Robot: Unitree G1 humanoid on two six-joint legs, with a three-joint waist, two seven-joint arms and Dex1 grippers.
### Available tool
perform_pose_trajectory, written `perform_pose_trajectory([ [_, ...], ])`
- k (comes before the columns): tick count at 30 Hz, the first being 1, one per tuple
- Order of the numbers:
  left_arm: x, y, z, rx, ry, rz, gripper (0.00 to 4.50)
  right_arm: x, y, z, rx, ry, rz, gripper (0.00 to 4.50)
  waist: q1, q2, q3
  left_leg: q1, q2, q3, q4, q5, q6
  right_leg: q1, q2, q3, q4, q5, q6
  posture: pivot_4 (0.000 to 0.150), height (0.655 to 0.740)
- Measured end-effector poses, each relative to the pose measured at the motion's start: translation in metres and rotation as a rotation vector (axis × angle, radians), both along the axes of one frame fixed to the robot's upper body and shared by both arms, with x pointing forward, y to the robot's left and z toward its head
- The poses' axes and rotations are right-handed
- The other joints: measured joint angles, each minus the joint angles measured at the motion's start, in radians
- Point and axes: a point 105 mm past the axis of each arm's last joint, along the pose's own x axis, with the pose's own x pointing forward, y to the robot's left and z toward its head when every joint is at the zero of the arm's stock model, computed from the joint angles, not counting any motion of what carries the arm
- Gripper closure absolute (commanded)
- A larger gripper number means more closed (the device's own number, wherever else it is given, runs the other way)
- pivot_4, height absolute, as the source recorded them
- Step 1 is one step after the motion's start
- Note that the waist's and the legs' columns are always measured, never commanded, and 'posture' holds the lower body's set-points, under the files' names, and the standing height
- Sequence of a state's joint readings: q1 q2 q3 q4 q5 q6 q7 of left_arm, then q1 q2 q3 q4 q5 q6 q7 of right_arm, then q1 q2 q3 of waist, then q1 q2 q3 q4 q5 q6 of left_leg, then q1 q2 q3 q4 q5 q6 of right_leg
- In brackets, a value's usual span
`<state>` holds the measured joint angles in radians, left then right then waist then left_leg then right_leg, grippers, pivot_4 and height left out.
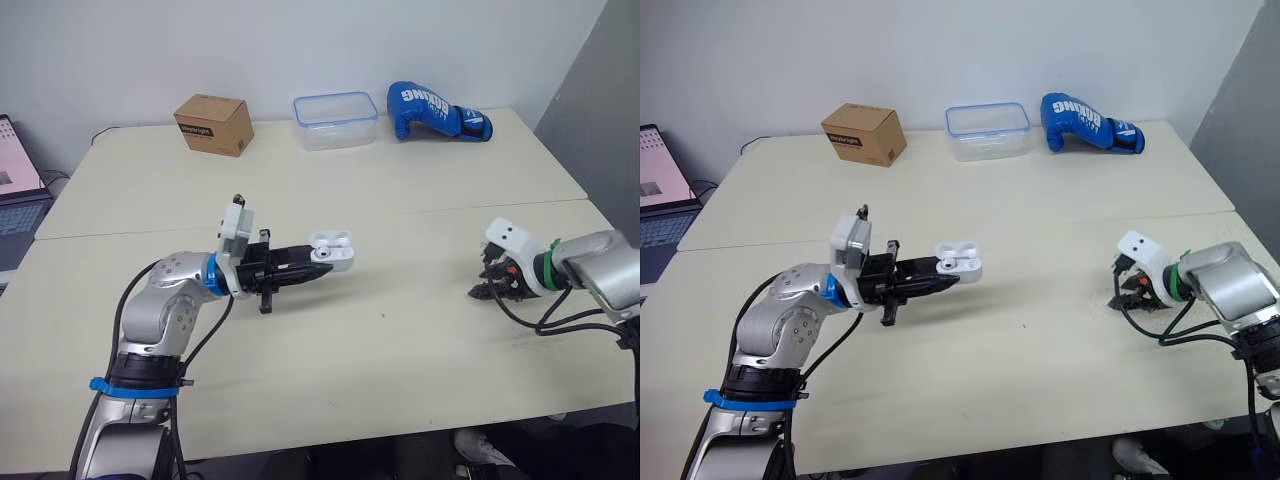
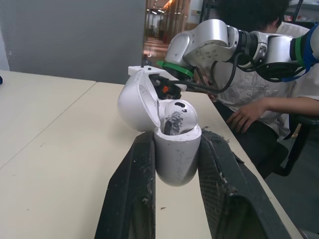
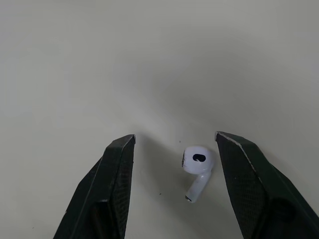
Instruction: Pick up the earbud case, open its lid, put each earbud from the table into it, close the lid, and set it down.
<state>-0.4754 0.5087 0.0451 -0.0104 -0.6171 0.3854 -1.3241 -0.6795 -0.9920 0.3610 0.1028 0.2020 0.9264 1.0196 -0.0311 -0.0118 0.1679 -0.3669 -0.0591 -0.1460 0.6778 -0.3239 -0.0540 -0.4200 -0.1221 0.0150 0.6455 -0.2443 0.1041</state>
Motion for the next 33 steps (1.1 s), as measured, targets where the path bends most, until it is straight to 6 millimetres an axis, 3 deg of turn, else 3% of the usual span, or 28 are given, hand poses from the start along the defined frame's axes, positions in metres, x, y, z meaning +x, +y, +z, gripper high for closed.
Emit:
perform_pose_trajectory([
  [21,-0.0029,-0.0023,-0.001,0.005,-0.003,-0.007,3.68,0.0027,-0.007,-0.005,-0.02,0.005,-0.02,1.84,0.001,-0.001,0.0,0.001,0.0,0.0,0.001,0.0,0.0,0.001,0.0,0.0,0.0,0.0,0.0,0.15,0.7307],
  [25,-0.0032,-0.003,-0.0015,0.007,-0.001,-0.01,3.68,0.001,-0.0078,-0.0051,-0.029,0.006,-0.017,2.69,0.001,-0.001,0.0,0.001,0.0,0.0,0.001,0.0,0.0,0.001,0.0,0.0,0.0,0.0,0.0,0.15,0.7307],
  [32,-0.0032,-0.0031,-0.0015,0.007,-0.002,-0.01,3.68,-0.001,-0.0094,-0.0056,-0.036,0.007,-0.018,2.69,0.002,-0.001,0.0,0.001,0.0,0.0,0.001,0.0,0.0,0.002,0.0,0.0,0.0,0.0,0.0,0.15,0.7307],
  [33,-0.0032,-0.0031,-0.0015,0.007,-0.002,-0.01,3.68,-0.0011,-0.0095,-0.0056,-0.036,0.008,-0.018,2.88,0.002,-0.001,0.0,0.001,0.0,0.0,0.001,0.0,0.0,0.001,0.0,0.0,0.0,0.0,0.0,0.15,0.7307],
])
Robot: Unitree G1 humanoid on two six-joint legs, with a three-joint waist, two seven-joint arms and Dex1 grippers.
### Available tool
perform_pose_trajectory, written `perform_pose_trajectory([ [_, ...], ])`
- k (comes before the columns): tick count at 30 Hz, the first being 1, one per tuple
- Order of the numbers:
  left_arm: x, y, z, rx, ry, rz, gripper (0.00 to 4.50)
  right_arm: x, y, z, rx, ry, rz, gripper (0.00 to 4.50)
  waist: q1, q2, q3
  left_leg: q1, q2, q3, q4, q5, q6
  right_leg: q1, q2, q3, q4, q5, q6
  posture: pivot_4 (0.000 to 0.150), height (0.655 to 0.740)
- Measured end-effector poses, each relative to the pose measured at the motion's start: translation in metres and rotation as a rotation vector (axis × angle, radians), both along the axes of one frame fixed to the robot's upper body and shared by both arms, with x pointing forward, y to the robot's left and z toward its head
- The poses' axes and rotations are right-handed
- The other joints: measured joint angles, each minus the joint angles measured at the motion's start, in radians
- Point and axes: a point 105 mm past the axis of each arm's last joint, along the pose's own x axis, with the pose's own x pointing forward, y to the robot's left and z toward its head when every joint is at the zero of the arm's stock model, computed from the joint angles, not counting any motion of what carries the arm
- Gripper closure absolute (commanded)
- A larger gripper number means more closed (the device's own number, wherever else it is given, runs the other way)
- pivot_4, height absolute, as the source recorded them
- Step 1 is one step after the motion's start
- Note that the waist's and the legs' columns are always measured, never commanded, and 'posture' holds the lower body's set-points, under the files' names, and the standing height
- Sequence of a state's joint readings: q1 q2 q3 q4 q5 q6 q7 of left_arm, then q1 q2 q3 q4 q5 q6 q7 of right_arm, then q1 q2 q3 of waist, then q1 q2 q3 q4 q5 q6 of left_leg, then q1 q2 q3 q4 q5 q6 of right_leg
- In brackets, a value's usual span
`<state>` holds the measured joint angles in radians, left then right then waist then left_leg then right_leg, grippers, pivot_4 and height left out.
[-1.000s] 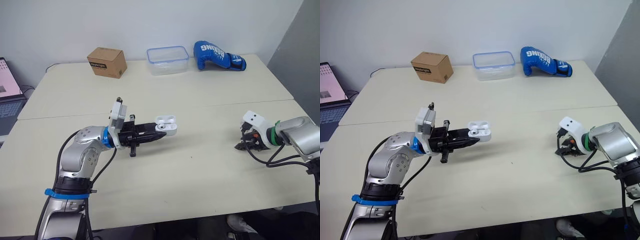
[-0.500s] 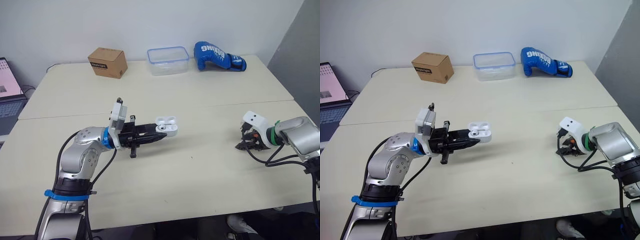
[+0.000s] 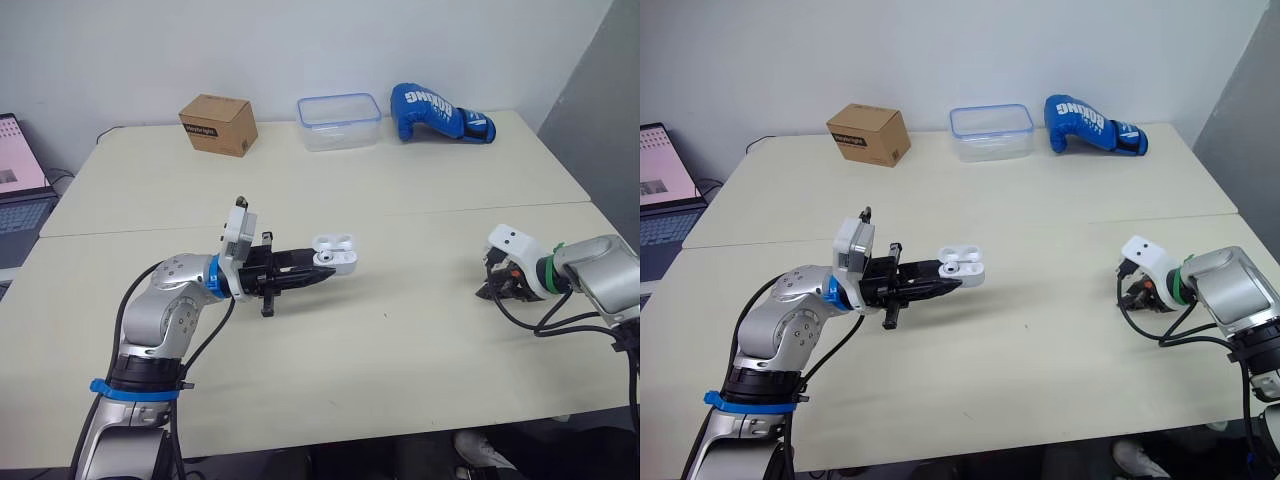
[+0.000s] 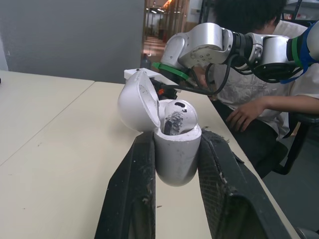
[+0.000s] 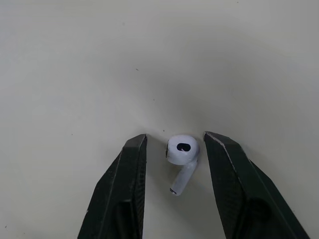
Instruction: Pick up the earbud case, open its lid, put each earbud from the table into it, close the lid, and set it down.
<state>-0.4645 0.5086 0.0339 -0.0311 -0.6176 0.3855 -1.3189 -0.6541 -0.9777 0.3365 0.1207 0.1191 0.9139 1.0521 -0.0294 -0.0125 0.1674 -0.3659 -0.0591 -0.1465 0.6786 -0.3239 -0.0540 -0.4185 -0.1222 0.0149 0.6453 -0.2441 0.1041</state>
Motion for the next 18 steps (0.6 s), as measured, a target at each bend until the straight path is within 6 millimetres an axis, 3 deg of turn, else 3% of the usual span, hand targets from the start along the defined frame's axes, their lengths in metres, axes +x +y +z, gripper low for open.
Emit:
perform_pose_trajectory([
  [5,0.0,0.0,0.0,0.0,-0.001,0.0,3.68,-0.002,0.002,-0.001,0.005,0.011,0.008,4.16,0.0,0.0,0.0,0.0,0.0,0.0,0.0,0.0,0.0,0.0,0.0,0.0,0.0,0.0,0.0,0.15,0.7307],
  [14,0.0,-0.001,0.0,0.001,-0.004,-0.003,3.68,-0.015,-0.003,0.0,-0.082,0.021,0.162,4.16,0.002,0.0,0.0,0.0,0.0,0.0,0.0,0.0,0.0,0.0,0.0,0.0,0.0,0.0,0.0,0.15,0.7307],
  [18,-0.001,-0.001,0.0,0.003,-0.011,-0.007,3.68,-0.021,0.009,0.009,-0.124,0.027,0.311,4.16,-0.003,0.0,0.0,0.0,0.001,0.001,0.0,0.0,0.0,-0.001,0.0,0.0,0.0,0.0,0.0,0.15,0.7307],
])
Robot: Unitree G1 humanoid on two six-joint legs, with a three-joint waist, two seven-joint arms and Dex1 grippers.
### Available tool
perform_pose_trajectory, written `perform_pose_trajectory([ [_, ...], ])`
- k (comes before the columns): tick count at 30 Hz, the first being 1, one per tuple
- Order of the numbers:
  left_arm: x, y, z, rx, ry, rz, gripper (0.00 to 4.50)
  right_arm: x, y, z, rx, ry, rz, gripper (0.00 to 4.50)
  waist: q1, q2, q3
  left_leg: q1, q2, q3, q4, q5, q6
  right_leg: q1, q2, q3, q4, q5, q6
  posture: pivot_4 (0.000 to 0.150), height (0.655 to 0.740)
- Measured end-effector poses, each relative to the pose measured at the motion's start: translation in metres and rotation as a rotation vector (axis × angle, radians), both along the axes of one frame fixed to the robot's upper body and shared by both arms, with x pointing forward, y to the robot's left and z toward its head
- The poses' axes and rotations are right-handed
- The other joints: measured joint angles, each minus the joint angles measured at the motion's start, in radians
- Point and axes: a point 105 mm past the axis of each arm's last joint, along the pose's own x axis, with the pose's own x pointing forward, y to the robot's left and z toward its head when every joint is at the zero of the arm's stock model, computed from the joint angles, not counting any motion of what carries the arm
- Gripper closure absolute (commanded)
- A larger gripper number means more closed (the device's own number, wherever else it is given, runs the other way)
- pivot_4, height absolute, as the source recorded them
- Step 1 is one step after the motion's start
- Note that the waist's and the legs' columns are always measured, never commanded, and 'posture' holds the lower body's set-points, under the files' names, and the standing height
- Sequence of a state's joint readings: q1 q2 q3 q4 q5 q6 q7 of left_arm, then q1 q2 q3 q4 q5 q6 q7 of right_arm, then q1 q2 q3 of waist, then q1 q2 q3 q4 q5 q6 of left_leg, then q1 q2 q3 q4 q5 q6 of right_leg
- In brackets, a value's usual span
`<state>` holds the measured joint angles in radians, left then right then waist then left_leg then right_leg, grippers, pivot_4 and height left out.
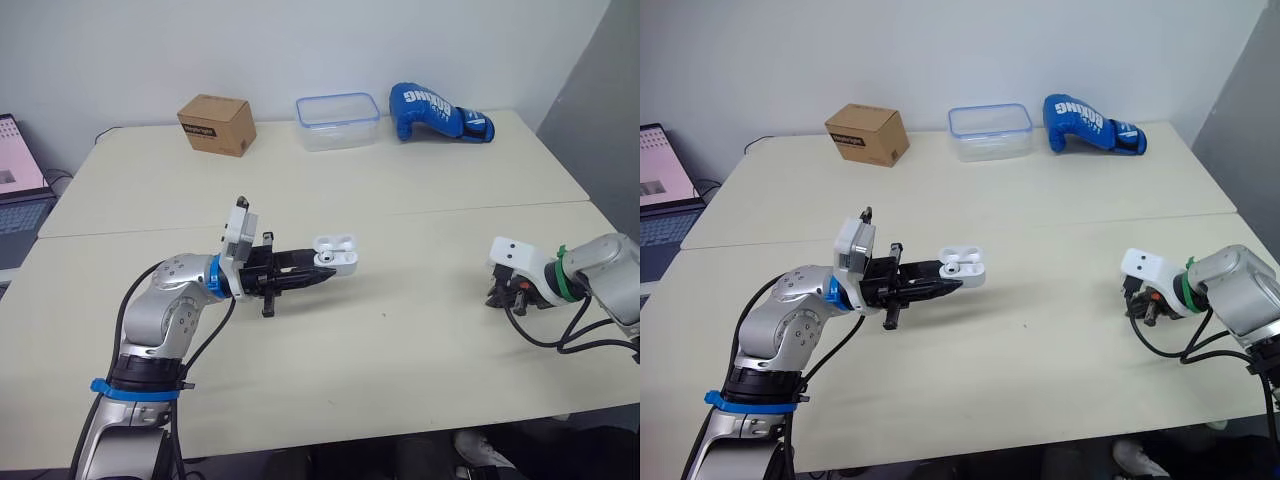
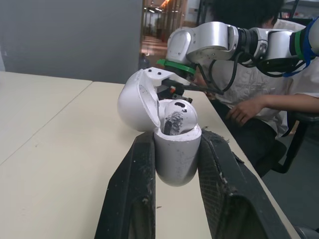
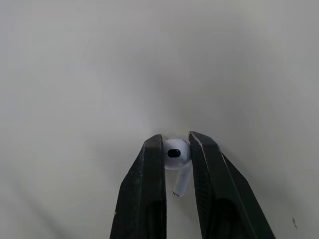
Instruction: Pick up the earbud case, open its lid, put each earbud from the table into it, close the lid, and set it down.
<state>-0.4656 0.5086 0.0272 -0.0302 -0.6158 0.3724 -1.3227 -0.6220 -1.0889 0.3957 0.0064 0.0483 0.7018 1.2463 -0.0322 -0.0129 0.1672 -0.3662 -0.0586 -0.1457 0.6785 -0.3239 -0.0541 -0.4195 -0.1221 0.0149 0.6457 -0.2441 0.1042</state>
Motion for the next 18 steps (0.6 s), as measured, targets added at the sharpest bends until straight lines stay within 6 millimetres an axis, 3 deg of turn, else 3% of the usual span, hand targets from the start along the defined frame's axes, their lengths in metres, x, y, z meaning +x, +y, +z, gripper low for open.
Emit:
perform_pose_trajectory([
  [5,0.001,-0.001,0.002,0.002,-0.015,-0.002,3.68,-0.001,0.027,0.012,-0.054,-0.013,0.179,4.16,-0.001,0.0,0.0,0.0,0.0,0.0,0.0,0.0,0.0,0.0,0.0,0.0,-0.001,0.0,0.0,0.15,0.7307],
  [9,0.0,-0.002,0.001,0.005,-0.017,-0.007,3.68,-0.002,0.05,0.001,-0.079,0.01,0.294,4.16,0.001,0.0,0.0,0.0,0.0,0.0,0.0,0.0,0.0,0.0,0.0,0.0,-0.001,0.0,0.0,0.15,0.7307],
  [18,0.0,-0.004,-0.001,0.006,-0.019,-0.008,3.68,-0.004,0.065,-0.012,-0.138,0.035,0.415,4.16,0.002,0.0,0.0,0.0,0.0,0.0,0.0,0.0,0.0,0.0,0.0,0.0,0.0,0.0,0.0,0.15,0.7307],
])
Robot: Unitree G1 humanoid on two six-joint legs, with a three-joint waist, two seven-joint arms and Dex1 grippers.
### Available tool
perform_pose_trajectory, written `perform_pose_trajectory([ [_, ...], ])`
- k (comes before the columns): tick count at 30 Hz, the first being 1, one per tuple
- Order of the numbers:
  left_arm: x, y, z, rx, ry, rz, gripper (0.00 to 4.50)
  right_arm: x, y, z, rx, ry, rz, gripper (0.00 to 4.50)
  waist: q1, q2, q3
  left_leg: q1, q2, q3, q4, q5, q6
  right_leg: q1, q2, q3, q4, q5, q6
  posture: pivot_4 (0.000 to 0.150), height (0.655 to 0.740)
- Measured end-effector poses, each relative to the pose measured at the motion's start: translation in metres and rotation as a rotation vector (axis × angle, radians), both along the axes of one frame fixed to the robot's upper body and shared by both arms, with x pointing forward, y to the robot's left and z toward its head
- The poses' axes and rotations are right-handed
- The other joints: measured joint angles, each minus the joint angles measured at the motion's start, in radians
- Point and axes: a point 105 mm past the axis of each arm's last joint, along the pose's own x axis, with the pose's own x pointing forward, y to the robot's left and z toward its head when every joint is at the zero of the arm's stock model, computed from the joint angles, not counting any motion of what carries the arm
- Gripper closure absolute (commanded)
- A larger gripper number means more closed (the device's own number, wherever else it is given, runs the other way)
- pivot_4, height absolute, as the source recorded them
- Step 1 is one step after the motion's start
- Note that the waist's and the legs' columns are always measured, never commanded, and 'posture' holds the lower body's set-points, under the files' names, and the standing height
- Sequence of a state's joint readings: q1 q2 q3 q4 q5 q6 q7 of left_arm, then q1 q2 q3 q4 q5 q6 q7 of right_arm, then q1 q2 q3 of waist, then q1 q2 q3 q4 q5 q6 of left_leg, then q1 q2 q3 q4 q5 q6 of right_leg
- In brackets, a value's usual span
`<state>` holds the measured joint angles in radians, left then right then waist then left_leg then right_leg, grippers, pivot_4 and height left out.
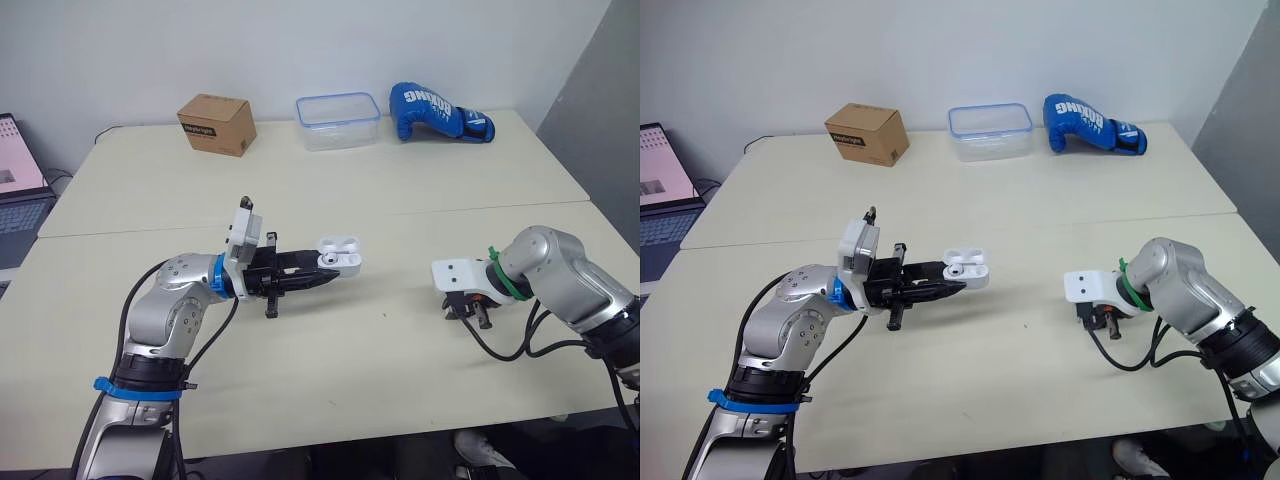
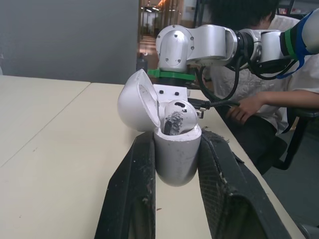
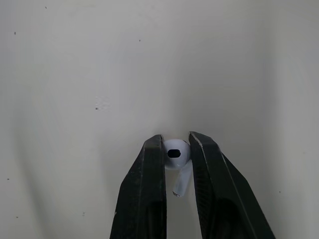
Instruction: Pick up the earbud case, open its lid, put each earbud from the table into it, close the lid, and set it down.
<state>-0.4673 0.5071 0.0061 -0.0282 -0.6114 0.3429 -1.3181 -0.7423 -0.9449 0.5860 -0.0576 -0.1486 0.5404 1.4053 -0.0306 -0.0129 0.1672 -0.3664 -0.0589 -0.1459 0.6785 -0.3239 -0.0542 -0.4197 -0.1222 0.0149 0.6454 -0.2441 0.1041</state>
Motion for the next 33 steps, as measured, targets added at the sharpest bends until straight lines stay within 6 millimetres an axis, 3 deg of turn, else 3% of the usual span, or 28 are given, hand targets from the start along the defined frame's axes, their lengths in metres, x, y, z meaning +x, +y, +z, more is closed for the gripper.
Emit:
perform_pose_trajectory([
  [8,0.001,0.0,-0.001,-0.001,0.003,0.009,3.68,0.002,0.001,0.0,-0.012,-0.005,0.019,4.16,0.0,0.0,0.0,0.0,0.0,0.0,0.0,0.0,0.0,0.0,0.0,0.0,0.0,0.0,0.0,0.15,0.7307],
  [9,0.001,0.0,-0.001,-0.001,0.003,0.011,3.68,0.002,0.0,0.0,-0.014,-0.005,0.02,3.4,0.0,0.0,0.0,0.0,0.0,0.0,0.0,0.0,0.0,0.0,0.0,0.0,0.0,0.0,0.0,0.15,0.7307],
  [13,0.001,0.0,-0.001,-0.002,0.003,0.017,3.68,0.004,-0.001,0.001,-0.02,-0.028,0.019,2.15,0.0,0.0,0.0,0.0,0.0,0.0,0.0,0.0,0.0,0.0,0.0,0.0,0.0,0.0,0.0,0.15,0.7307],
  [33,0.002,0.0,0.0,-0.003,-0.015,0.02,3.68,-0.006,-0.001,0.002,-0.159,-0.048,0.094,2.15,0.001,0.0,0.0,0.0,0.0,0.0,0.0,0.0,0.0,0.0,0.0,0.0,0.0,0.0,0.0,0.15,0.7307],
])
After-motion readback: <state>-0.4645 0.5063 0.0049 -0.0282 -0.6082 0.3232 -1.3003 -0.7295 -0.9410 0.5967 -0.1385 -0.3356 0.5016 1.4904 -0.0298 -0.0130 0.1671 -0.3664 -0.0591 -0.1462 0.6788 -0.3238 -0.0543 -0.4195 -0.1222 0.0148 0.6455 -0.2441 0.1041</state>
